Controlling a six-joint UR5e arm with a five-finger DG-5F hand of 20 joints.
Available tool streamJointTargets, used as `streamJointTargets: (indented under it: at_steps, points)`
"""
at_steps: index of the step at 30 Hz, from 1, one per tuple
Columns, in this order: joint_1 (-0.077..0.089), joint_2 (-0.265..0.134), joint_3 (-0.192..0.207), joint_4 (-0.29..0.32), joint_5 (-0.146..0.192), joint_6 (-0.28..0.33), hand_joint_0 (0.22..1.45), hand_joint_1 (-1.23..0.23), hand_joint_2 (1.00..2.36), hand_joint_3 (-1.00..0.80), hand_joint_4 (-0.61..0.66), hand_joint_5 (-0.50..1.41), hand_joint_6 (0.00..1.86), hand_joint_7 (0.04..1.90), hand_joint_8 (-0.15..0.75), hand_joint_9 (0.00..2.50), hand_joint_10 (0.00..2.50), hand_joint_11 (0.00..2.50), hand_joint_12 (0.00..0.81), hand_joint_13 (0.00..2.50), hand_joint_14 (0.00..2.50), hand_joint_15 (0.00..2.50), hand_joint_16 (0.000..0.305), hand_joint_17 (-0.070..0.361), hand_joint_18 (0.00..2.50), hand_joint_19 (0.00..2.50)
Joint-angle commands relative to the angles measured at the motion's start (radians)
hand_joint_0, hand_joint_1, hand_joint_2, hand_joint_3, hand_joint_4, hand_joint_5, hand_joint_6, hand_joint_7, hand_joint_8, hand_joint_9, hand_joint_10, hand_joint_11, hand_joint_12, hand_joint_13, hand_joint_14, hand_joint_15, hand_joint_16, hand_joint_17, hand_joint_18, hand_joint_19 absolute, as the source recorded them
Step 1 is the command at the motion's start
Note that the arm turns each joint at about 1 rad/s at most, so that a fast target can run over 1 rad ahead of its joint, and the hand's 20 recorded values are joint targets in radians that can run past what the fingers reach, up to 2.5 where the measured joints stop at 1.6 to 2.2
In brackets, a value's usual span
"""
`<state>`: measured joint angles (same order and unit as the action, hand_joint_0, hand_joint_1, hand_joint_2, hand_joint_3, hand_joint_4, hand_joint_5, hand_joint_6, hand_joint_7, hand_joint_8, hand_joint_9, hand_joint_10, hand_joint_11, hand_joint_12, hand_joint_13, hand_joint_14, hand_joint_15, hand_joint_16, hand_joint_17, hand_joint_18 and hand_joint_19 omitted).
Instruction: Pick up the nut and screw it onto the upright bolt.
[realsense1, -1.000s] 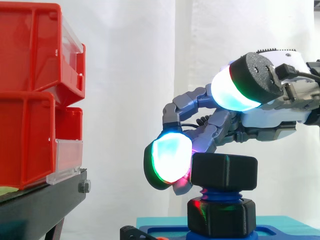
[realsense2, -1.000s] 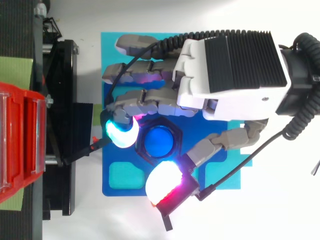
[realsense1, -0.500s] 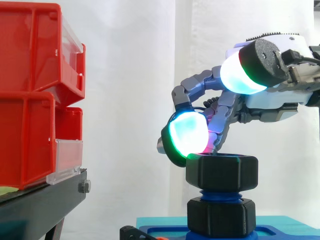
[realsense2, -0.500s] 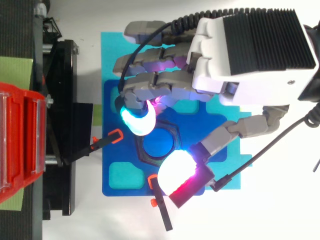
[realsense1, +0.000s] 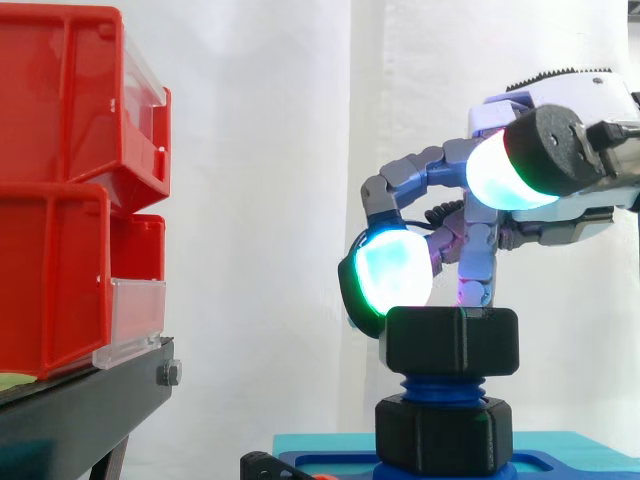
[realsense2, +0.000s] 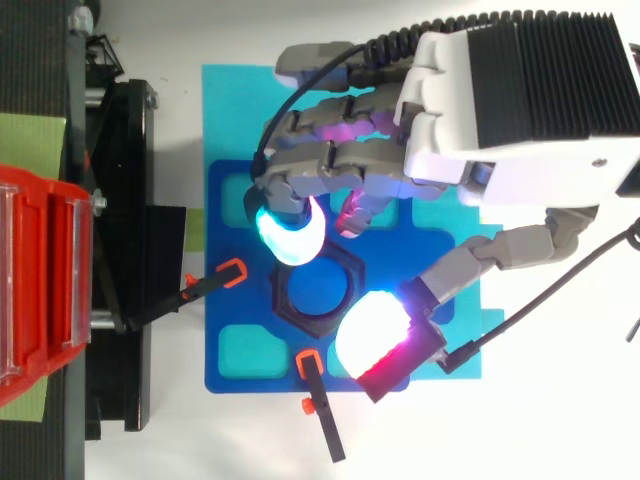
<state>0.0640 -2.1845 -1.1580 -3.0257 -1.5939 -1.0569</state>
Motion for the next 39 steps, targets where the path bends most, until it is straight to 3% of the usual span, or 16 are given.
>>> streamJointTargets:
  at_steps: [1,13,25,39]
  points:
    - [0.0,0.0,0.0,-0.028,0.0,-0.014,0.49,-0.45,1.0,-0.5,0.1,0.06,0.5,1.28,0.214,1.3,0.0,0.01,0.179,0.54,0.0,0.0,0.011,0.024,0.18,0.0]
    - [0.0,0.006,0.0,-0.073,0.002,-0.029,0.49,-0.45,1.0,-0.5,0.08,0.07,0.5,1.29,0.214,1.37,0.0,0.03,0.174,0.59,0.0,0.0,0.01,0.022,0.19,0.0]
    - [-0.004,0.032,0.0,-0.14,0.005,-0.083,0.49,-0.46,1.0,-0.5,0.07,0.08,0.5,1.32,0.197,1.45,0.0,0.05,0.168,0.64,0.0,0.0,0.008,0.018,0.23,0.0]
    - [-0.009,0.058,0.0,-0.18,0.017,-0.103,0.51,-0.49,1.0,-0.5,0.01,0.11,0.5,1.36,0.126,1.72,0.01,0.13,0.107,0.87,0.0,0.0,0.0,0.0,0.49,0.0]
